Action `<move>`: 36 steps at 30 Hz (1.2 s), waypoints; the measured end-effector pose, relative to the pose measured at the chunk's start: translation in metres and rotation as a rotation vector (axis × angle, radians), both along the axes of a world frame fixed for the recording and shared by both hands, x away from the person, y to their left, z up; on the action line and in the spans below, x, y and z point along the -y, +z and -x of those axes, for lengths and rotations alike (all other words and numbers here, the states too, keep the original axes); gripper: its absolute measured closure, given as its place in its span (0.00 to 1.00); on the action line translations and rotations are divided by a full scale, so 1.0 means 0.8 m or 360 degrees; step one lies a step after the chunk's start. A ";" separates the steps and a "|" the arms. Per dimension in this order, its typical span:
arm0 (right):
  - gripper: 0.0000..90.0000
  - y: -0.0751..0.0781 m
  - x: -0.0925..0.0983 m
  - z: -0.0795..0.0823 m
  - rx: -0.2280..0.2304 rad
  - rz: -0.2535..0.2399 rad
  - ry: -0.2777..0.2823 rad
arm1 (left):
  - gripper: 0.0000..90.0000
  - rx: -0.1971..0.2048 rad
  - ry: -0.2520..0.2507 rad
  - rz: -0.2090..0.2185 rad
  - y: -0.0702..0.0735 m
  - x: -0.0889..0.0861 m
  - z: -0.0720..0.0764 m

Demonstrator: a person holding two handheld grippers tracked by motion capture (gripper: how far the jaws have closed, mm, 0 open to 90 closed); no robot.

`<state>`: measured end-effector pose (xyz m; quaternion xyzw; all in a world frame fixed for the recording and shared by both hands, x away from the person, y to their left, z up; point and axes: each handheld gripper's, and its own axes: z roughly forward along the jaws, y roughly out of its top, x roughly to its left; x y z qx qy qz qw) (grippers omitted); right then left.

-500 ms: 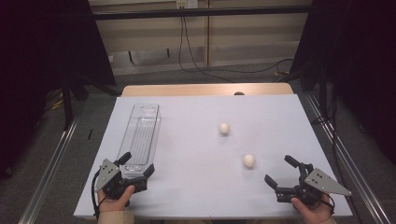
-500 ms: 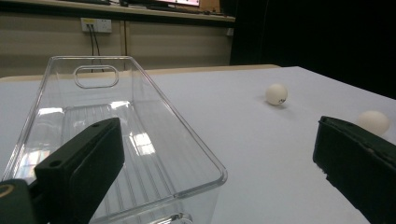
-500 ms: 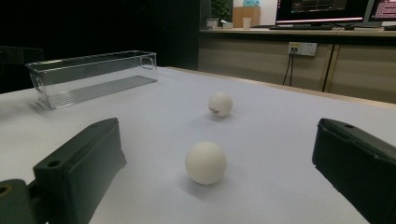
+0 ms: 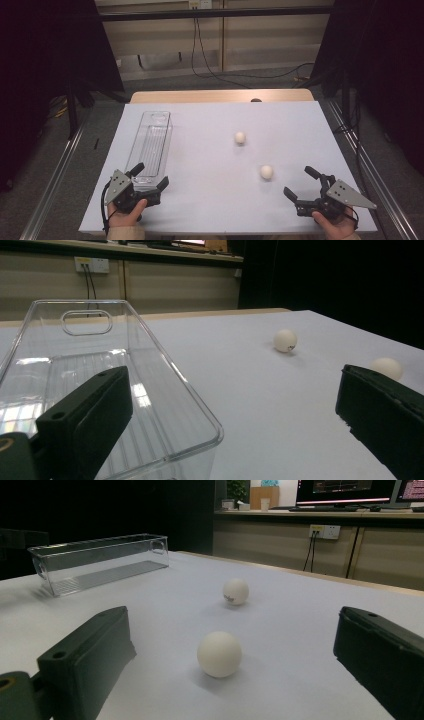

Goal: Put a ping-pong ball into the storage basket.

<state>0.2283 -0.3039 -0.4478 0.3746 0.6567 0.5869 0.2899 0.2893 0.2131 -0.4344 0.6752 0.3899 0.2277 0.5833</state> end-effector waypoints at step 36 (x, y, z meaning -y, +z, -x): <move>0.03 0.002 0.002 0.000 0.0011 0.0005 0.0004 | 0.02 -0.0033 -0.0139 0.0032 0.009 0.049 -0.009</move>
